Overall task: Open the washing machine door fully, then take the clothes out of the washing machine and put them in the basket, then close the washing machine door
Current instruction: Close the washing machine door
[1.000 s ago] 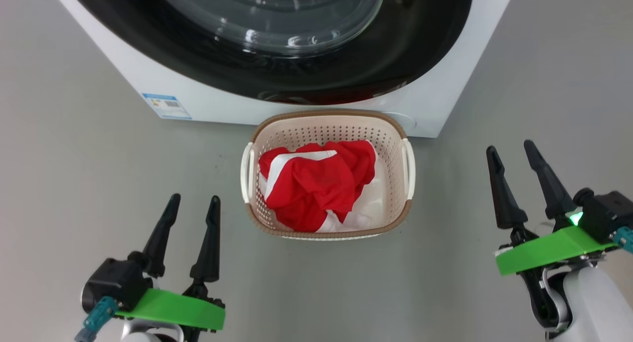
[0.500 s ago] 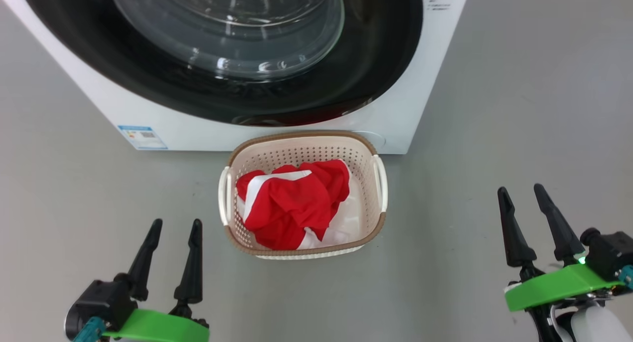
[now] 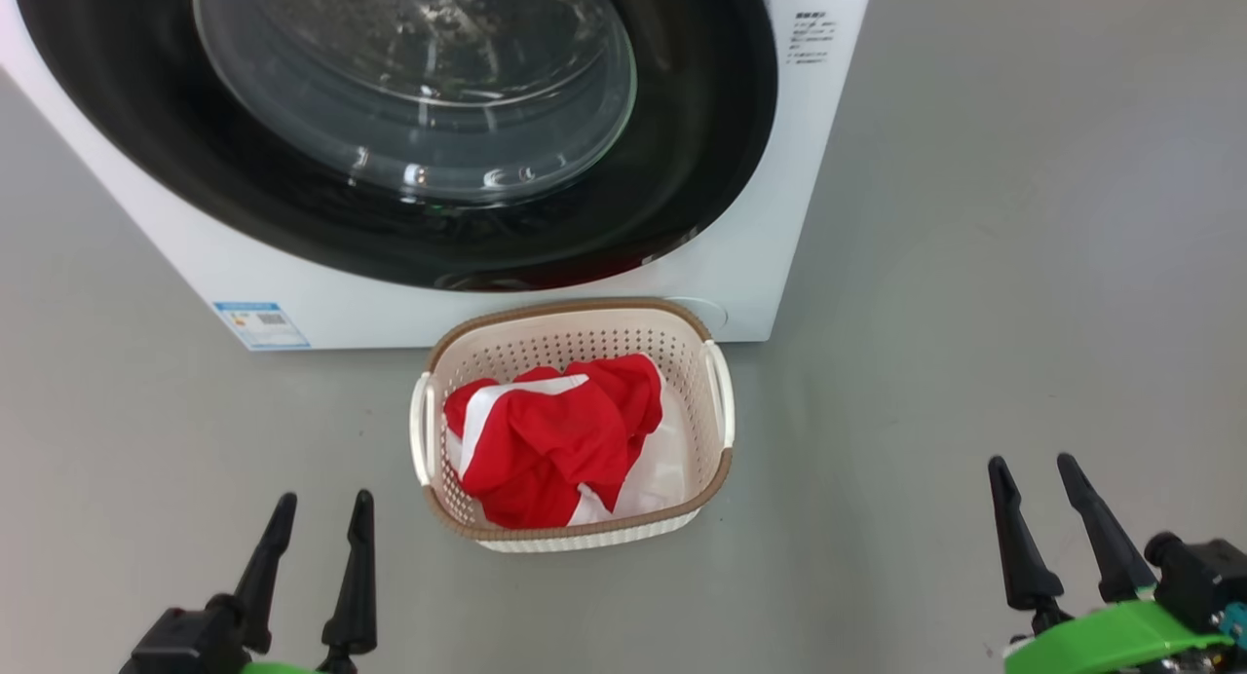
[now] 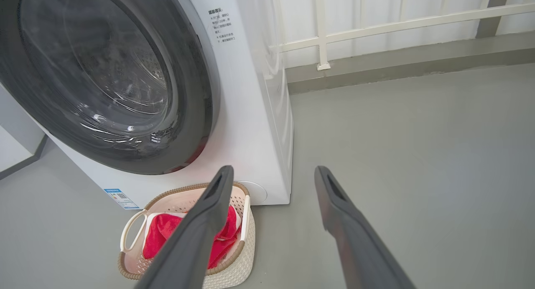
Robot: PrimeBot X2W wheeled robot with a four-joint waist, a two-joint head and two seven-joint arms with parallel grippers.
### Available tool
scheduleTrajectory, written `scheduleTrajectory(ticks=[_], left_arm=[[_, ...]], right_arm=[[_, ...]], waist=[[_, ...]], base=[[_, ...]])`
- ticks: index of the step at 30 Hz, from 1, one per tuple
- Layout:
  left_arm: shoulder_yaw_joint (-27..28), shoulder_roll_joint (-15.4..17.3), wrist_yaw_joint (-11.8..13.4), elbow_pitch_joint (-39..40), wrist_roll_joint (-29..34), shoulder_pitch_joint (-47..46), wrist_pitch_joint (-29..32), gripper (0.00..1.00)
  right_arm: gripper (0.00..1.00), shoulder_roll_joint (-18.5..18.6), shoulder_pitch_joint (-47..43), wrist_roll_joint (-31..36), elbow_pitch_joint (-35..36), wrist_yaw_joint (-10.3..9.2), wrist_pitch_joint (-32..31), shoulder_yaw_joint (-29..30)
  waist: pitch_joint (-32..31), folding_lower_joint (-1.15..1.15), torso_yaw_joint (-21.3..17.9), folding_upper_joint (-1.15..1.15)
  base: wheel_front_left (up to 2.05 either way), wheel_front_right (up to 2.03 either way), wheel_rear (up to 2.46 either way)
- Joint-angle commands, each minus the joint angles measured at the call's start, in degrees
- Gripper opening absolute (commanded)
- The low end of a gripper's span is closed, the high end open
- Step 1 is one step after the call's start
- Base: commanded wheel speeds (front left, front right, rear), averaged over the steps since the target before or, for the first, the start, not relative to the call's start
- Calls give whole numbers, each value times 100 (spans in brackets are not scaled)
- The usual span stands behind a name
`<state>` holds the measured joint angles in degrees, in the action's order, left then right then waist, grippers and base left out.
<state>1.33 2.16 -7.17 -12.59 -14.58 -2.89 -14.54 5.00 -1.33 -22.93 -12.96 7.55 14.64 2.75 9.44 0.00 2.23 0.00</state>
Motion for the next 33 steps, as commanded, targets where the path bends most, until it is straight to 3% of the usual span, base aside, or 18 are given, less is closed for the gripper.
scheduleTrajectory(ticks=[1, 33], left_arm=[[229, 72, -31, 183, 78, 57, -46, 100], [711, 72, -32, 485, -49, 827, -46, 100]], right_arm=[[100, 27, -79, 94, 139, -6, 36, -63], [100, -94, -680, 179, 241, -6, 36, 205]], waist=[[-99, 0, -93, 0], [-387, 0, -363, 0]], base=[[0, 0, 0], [0, 0, 0]])
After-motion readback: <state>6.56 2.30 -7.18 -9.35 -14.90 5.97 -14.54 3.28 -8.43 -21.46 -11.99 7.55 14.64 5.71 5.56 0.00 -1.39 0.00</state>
